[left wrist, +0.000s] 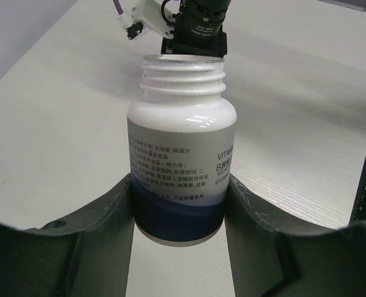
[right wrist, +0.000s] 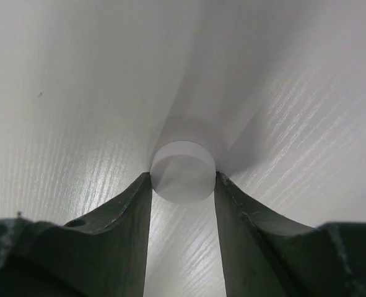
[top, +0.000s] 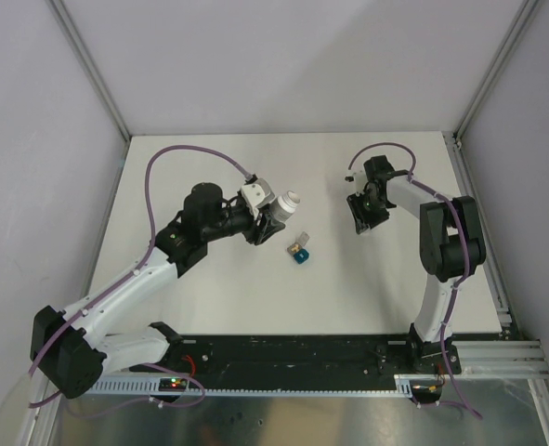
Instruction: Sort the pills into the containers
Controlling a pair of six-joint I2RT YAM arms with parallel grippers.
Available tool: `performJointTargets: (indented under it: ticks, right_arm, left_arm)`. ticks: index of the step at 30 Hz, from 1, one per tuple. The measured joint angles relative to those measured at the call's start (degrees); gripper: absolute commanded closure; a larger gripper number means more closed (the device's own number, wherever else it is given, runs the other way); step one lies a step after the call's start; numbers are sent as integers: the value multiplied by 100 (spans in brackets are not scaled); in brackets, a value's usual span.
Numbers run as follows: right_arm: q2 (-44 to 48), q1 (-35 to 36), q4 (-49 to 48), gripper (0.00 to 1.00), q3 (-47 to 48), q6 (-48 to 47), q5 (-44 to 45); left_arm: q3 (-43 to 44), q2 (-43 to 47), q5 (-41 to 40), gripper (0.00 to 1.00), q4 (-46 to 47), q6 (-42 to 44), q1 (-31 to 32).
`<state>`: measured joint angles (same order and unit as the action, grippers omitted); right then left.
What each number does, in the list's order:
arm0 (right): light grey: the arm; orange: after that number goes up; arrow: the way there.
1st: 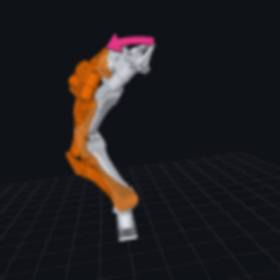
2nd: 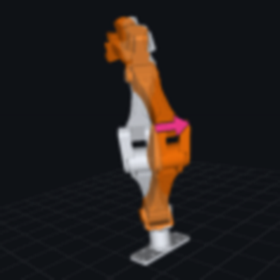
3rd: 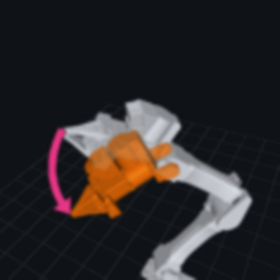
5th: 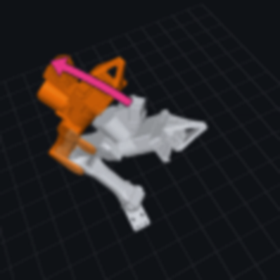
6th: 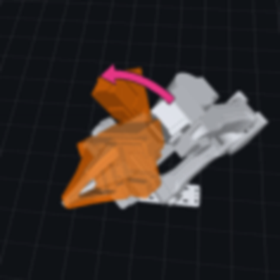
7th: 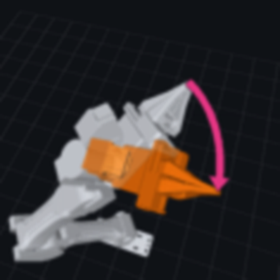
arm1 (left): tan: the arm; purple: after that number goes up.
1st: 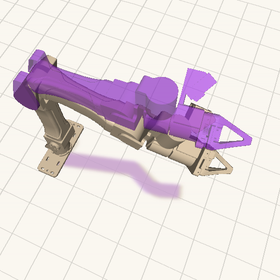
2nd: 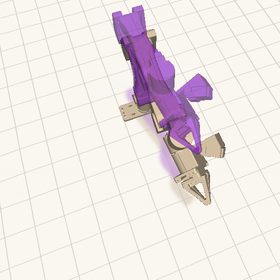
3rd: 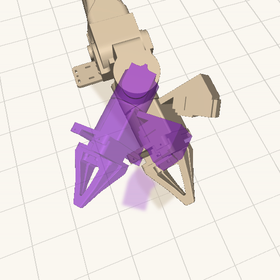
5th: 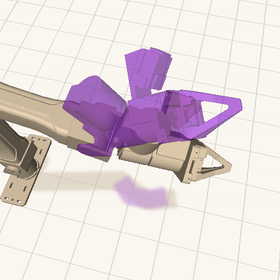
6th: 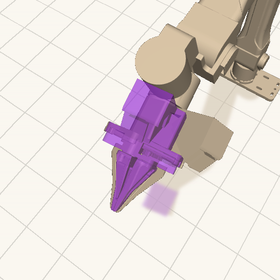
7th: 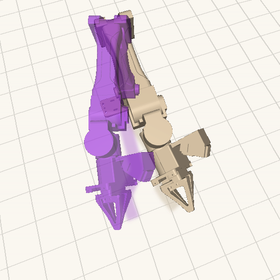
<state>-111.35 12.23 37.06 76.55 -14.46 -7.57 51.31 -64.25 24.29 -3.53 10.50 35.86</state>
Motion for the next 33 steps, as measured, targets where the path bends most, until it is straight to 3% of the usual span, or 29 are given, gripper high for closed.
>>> performJointTargets:
  ticks: [14,25,33]
  right_arm:
    - [564,4,431,77,66,2,-555]
    - [2288,105,1102,78,914,-267,-2909]
    - [2802,509,1585,78,1510,-564,-4509]
  left_arm:
    - [-39,-26,0,100,9,4,0]
    - [-116,-39,219,100,-7,59,-4]
    - [-79,-136,511,100,-177,177,13]
